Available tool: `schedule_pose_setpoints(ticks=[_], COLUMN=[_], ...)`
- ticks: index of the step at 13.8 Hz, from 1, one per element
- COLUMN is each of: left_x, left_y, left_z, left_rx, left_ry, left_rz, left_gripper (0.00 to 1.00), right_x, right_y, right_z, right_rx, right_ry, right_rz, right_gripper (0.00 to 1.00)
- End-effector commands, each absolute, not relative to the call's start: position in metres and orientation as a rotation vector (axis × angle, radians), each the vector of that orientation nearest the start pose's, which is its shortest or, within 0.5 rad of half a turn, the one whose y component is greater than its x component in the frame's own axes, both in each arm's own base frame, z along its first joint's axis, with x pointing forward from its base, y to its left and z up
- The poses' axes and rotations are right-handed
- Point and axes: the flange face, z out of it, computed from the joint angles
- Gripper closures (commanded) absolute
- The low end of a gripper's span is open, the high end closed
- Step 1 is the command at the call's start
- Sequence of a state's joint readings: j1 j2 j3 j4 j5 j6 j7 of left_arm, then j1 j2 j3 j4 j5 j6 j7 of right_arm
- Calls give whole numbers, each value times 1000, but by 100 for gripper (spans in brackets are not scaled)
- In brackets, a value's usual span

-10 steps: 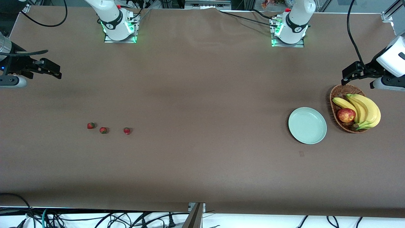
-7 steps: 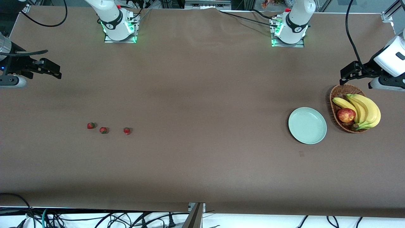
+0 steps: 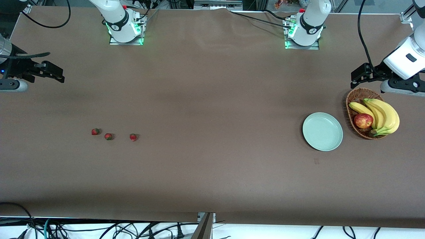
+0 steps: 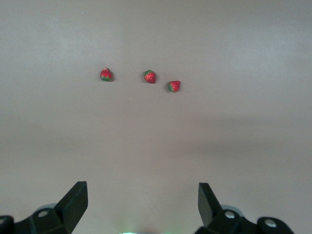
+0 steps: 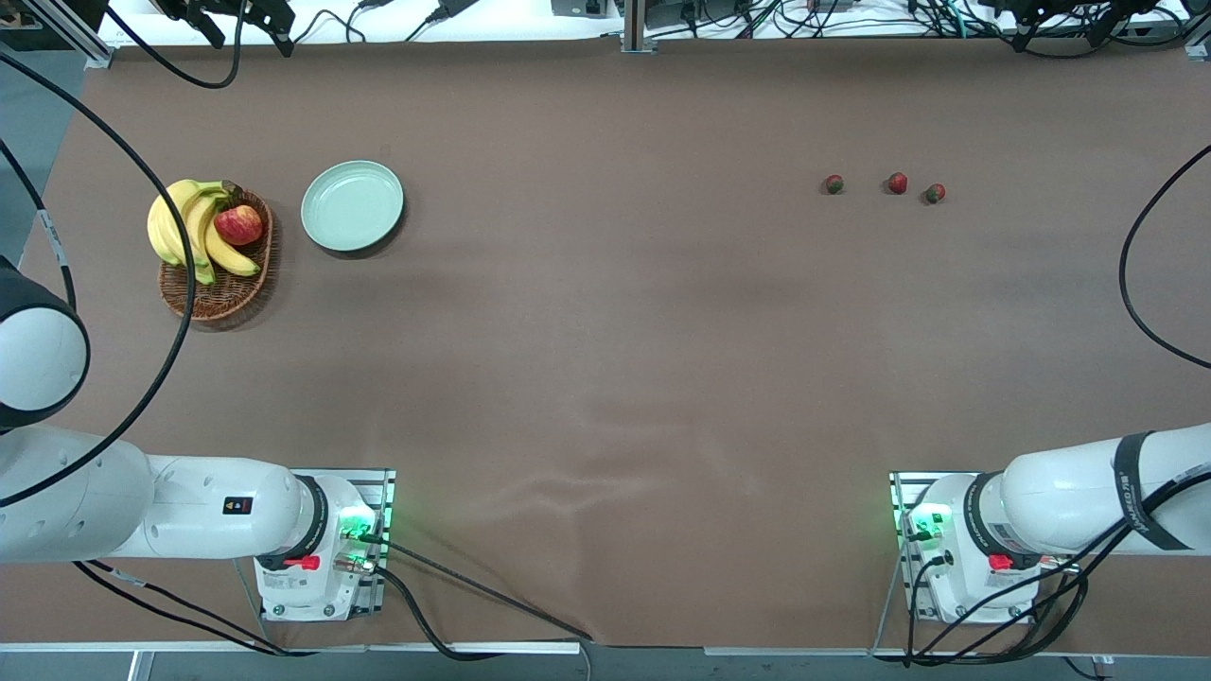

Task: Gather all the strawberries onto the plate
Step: 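Move the right gripper from rest toward the three strawberries, then lower the right gripper onto a strawberry and close on it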

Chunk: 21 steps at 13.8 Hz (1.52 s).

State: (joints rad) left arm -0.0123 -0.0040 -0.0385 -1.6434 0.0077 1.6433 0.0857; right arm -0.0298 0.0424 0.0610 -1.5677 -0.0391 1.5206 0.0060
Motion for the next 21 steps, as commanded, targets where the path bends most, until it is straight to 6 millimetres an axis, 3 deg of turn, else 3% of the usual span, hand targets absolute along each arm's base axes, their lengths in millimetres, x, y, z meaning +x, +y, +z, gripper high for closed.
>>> schedule_pose_setpoints(ticks=[1,6,7,9,12,14,17,21], left_x=[561,560,561,560,560,560,560,560], left_y=[-23,-23,-24,-24,-25,-25,-28,-28], left_z=[604,605,605,605,605,605,605,605], left_rx=[-3104,-3104,-3104,-3103,-3103,-3103,-3103,-3103], left_ry=[196,195,198,198,200,200,207,210], left_rz=[3,1,3,1,1,1,1,3], left_gripper=[0,0,0,0,0,0,0,0], right_x=[566,587,598,611,640,659,669,665], right_y=[12,20,21,24,47,68,83,100], right_z=[600,567,543,516,452,395,338,283], right_rx=[-3157,-3149,-3145,-3139,-3134,-3129,-3118,-3115], right_ry=[-24,-45,-50,-60,-100,-141,-169,-163], right_rz=[140,154,206,240,237,232,258,293], right_gripper=[0,0,0,0,0,0,0,0])
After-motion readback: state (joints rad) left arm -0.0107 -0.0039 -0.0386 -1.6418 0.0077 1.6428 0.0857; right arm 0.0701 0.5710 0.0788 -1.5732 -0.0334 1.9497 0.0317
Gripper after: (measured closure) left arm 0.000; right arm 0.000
